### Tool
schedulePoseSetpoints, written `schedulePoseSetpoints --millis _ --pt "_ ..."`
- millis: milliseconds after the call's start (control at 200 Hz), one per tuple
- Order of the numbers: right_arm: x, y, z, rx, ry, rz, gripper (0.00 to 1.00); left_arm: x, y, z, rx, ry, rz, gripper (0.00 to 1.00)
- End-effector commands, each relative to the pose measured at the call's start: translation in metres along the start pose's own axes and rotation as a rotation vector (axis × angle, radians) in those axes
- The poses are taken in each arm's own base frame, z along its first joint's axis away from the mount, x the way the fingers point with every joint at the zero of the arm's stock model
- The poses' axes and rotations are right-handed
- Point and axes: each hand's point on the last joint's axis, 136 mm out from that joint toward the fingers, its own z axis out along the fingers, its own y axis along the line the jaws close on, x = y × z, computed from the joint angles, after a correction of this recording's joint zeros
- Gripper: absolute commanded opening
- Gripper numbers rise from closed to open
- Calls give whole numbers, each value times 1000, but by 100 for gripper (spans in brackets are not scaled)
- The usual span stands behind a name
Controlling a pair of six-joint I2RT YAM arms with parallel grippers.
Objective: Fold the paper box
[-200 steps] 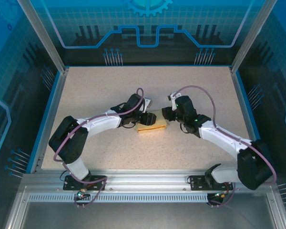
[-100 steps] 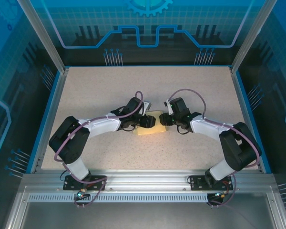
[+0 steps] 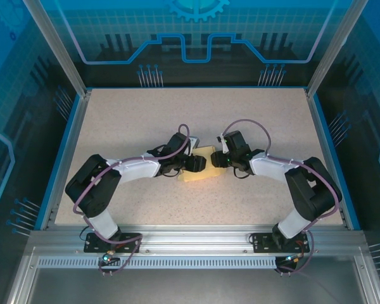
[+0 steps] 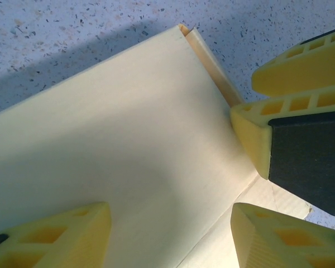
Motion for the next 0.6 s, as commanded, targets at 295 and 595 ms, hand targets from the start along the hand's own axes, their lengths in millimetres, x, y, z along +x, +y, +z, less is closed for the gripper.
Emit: schedulePoseSetpoints --millis 295,595 --pt "-20 21 -51 33 -56 -148 51 -51 -4 -34 -48 -172 71 71" --pt "7 32 -81 50 -37 -231 59 -82 24 -30 -77 -168 79 76"
